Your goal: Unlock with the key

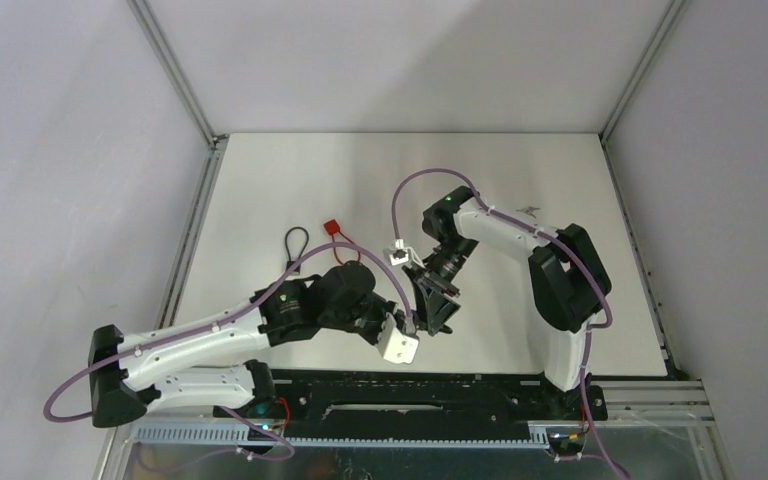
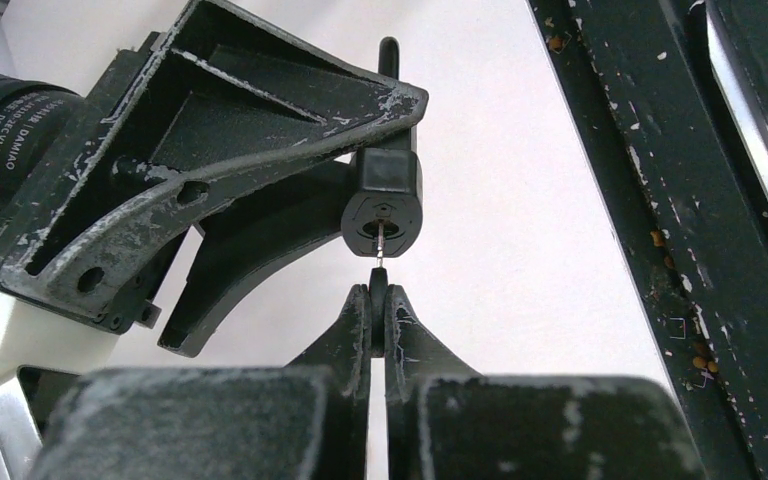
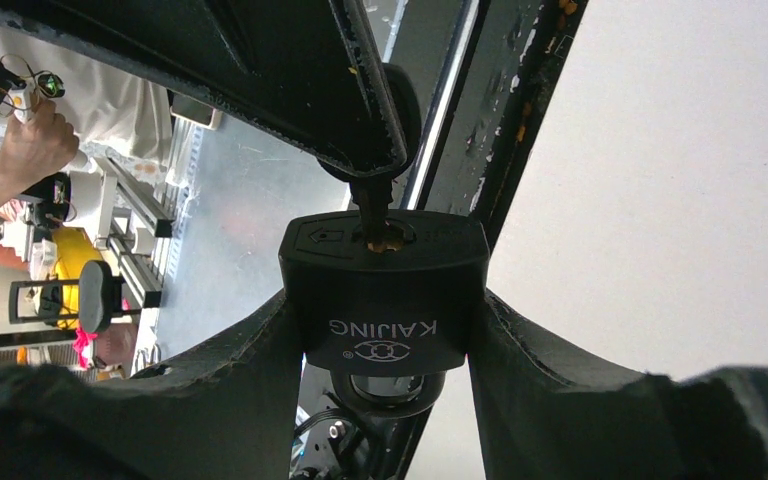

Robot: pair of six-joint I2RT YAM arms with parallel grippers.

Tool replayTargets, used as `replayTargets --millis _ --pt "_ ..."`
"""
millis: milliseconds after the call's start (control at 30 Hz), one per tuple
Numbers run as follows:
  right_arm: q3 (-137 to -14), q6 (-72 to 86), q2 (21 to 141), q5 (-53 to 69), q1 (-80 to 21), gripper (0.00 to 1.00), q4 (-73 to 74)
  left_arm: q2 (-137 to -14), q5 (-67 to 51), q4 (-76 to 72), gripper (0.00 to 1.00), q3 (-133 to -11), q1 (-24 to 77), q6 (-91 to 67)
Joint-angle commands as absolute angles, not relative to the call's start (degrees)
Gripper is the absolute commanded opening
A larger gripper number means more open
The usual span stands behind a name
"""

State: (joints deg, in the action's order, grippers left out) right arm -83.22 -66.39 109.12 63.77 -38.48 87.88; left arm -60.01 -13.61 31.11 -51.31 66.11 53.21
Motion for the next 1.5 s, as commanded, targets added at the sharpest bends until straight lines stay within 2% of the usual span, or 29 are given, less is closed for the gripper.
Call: replayTargets --millis 0,567,833,1000,1200,1467 --pt "-87.81 -64.80 108.57 74.32 -38.98 0.00 92.07 -60.73 -13.41 26.84 0.00 -50.49 66.45 54.18" --pt "-92.76 -63.17 108.91 73.70 -36.89 0.00 91.79 -66.56 -17.97 25.81 0.00 -54.14 66.45 47.15" --pt "-84.74 -47.82 99.29 65.16 -35.09 0.00 73.30 -67.35 -23.01 28.48 0.00 -56.89 61.53 40.96" --pt "-86.01 -51.68 101.40 68.97 -34.01 0.00 78.91 -67.57 -21.46 28.01 0.00 -57.38 61.08 42.74" --pt "-88.70 -62.01 108.13 74.81 -33.43 0.00 90.91 -67.78 -13.87 29.15 0.00 -59.46 62.69 49.98" --pt "-88.82 -63.31 110.99 76.64 -33.97 0.00 92.06 -67.23 -7.22 29.88 0.00 -60.40 65.12 54.22"
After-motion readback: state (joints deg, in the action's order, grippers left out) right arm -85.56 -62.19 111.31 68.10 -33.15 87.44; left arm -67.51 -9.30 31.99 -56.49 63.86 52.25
